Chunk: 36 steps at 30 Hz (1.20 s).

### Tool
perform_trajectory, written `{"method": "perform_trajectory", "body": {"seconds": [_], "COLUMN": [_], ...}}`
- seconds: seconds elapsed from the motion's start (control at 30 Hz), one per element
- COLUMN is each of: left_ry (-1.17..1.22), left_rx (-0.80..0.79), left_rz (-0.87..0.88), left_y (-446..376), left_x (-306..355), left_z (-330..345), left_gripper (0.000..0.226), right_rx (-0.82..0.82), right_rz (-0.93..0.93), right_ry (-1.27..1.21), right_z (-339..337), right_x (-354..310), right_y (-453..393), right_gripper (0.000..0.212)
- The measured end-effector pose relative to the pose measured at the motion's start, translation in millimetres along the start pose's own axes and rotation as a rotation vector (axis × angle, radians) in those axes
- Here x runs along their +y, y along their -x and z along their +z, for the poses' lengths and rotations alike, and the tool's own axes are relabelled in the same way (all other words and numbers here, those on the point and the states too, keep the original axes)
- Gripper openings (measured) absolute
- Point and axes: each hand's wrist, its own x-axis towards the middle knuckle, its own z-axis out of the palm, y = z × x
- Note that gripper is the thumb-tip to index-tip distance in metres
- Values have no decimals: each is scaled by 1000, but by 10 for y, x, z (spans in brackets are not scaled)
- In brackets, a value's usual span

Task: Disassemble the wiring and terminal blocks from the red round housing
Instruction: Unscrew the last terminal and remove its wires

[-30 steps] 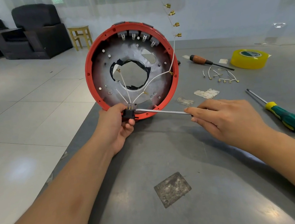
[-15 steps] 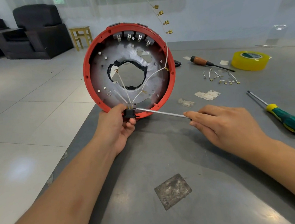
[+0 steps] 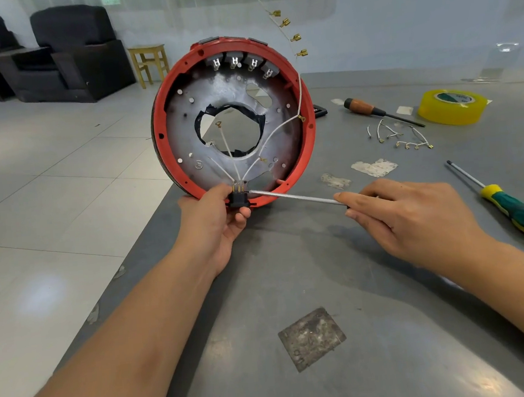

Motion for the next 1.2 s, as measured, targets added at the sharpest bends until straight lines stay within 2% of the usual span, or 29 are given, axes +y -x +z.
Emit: {"method": "perform_trajectory", "body": {"seconds": [0.1,0.37,0.63,0.83,1.03,1.2], "left_ry": [-18,-34,-37,-63,-72,-73], "left_rx": [11,9,1,-3,-8,-2], "left_rz": [22,56,81,75,98,82], "left_y": [-8,-12,22,36,46,39], "left_x": [-26,-33,-11,-9,-27,-16], "left_z": [-13,-17,0,-12,-5,-10], "left_gripper": [46,49,44,44,41,42], "right_rx": [26,0,-182,-391,-451,-444], "right_rz": [8,-1,100,293,356,300], "right_ry": [2,1,-72,-394,-554,-439], "right_z": [-6,-31,-153,-193,-202,-227], "right_x": [1,-32,-111,-114,-47,-73], "right_y": [0,-15,-68,-122,-121,-152], "right_gripper": [32,32,41,45,34,44]}}
